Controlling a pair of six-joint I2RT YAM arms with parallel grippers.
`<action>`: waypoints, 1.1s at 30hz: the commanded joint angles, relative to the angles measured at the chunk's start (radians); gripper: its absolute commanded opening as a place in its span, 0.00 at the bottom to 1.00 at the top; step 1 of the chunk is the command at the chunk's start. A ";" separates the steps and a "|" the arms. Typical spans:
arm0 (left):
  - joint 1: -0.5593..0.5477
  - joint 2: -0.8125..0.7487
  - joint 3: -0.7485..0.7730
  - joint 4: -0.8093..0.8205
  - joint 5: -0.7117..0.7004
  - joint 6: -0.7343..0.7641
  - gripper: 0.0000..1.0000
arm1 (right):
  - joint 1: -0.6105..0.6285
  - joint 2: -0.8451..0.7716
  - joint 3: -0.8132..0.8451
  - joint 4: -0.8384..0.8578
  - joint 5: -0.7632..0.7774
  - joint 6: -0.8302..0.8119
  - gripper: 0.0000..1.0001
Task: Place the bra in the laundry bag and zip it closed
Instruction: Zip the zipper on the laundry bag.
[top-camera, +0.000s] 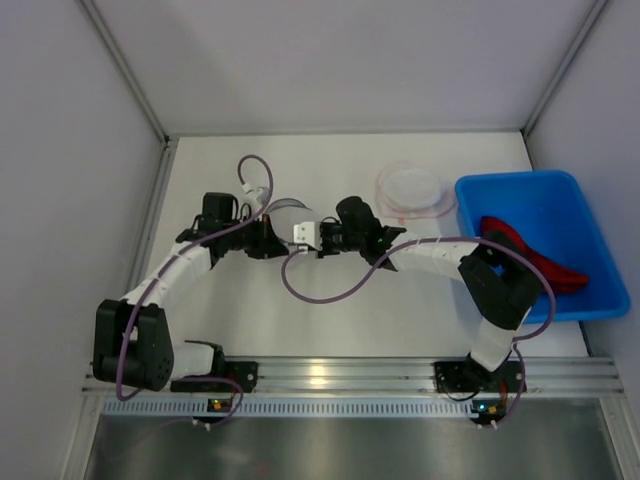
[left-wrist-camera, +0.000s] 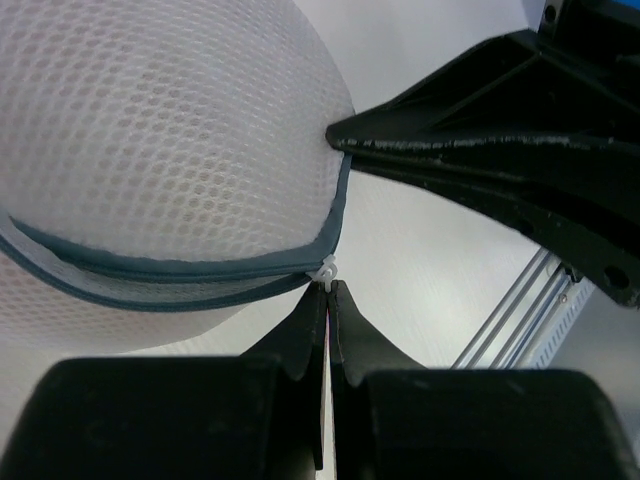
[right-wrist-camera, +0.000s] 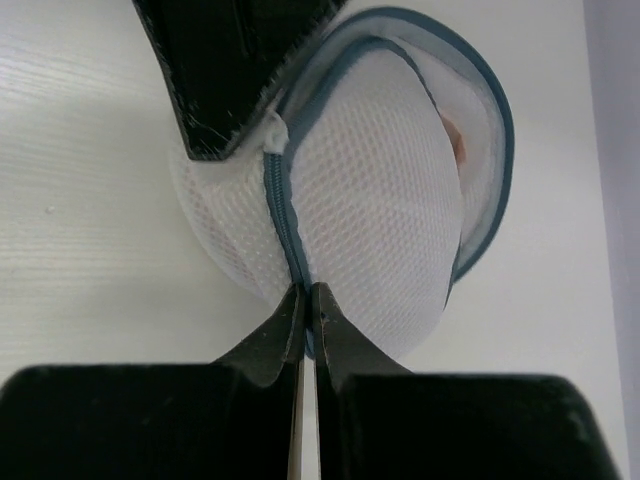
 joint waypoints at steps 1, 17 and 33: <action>0.021 -0.048 0.002 -0.043 -0.007 0.060 0.00 | -0.064 -0.017 0.020 -0.002 -0.001 -0.034 0.00; 0.037 -0.028 0.034 -0.070 0.036 0.094 0.00 | -0.083 -0.100 0.077 -0.078 -0.070 0.005 0.52; -0.003 -0.065 0.011 -0.033 0.021 0.022 0.00 | 0.053 0.018 0.091 -0.041 0.003 -0.027 0.36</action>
